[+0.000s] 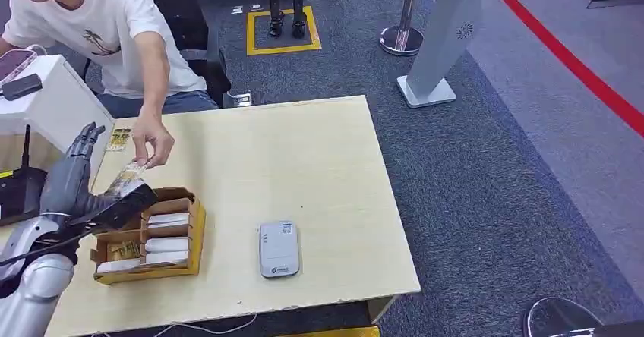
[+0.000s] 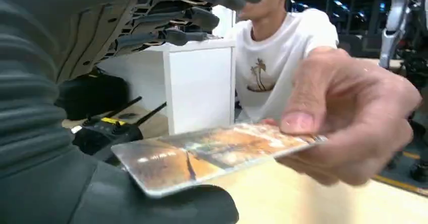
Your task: Pass the card to the sensor for recognition and then transmit it.
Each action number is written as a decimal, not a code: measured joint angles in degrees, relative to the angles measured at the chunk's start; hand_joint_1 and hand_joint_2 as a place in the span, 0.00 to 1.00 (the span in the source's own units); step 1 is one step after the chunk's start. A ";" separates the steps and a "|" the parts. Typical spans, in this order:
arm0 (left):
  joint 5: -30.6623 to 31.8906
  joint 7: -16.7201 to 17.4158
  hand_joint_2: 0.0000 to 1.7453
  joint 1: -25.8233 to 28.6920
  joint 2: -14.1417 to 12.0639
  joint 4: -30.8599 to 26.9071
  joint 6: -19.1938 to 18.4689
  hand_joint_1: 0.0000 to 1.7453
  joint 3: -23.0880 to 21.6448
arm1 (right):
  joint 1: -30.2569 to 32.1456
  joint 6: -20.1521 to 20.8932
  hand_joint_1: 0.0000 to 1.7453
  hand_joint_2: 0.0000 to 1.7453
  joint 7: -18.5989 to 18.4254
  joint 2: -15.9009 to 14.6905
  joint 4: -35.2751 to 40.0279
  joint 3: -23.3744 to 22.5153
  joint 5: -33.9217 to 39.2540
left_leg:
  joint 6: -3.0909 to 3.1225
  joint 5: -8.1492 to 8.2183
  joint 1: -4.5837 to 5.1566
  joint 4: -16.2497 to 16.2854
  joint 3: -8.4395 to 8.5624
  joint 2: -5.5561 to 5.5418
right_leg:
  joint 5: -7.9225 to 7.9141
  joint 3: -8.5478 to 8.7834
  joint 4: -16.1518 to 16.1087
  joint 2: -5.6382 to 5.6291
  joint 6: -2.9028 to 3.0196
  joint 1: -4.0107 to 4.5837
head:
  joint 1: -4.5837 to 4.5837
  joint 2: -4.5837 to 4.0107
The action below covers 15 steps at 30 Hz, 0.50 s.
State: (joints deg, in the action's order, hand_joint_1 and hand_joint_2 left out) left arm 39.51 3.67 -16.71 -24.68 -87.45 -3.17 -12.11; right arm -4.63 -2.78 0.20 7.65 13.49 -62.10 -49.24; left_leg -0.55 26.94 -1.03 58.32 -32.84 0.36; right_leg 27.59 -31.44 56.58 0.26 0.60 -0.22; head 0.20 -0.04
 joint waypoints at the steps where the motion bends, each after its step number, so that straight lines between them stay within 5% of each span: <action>1: -0.68 0.04 1.00 -0.27 -0.04 0.18 -0.52 0.00 -0.46 | 0.00 0.00 0.00 0.00 0.00 0.00 0.00 -0.02 0.00 | 0.00 0.00 0.00 0.00 -0.01 0.00 | 0.00 0.01 0.00 0.00 0.00 0.00 | 0.00 0.00; 7: -4.12 0.02 1.00 -1.16 -0.77 0.85 -2.60 0.03 -2.51 | -0.01 0.11 0.00 0.00 -0.04 -0.02 -0.09 -0.02 -0.46 | 0.00 0.00 0.00 0.00 0.00 0.02 | -0.01 0.00 0.00 -0.02 0.00 0.00 | 0.02 0.00; 9: -5.24 -0.15 1.00 -1.43 -0.90 1.05 -2.99 0.48 -2.67 | -0.02 0.35 0.00 0.00 -0.04 -0.02 -0.20 0.09 -0.66 | 0.00 0.00 0.00 0.00 0.00 0.02 | -0.01 0.00 0.00 -0.03 0.00 0.00 | 0.00 0.00; 10: -5.59 -0.20 1.00 -1.59 -0.94 1.16 -3.06 1.00 -2.71 | -0.01 0.35 0.00 0.00 -0.04 -0.02 -0.24 0.15 -0.66 | 0.00 0.00 0.00 0.00 0.00 0.02 | -0.01 0.00 0.00 -0.03 0.00 0.00 | 0.00 0.00; 15: -6.07 -0.26 1.00 -1.78 -1.33 1.35 -2.42 1.00 -3.08 | -0.03 0.35 0.00 0.00 -0.07 -0.02 -0.31 0.26 -1.18 | 0.00 0.00 0.00 0.00 -0.01 0.02 | 0.00 0.00 0.00 -0.03 0.00 0.00 | 0.00 0.00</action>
State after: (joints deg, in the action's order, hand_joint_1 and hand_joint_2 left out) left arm 33.44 3.41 -18.49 -26.01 -86.09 -5.59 -15.19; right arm -4.65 -2.43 0.13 7.63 13.18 -61.83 -50.42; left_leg -0.55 26.94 -1.03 58.32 -32.85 0.38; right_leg 27.59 -31.44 56.58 0.23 0.60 -0.22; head 0.20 -0.04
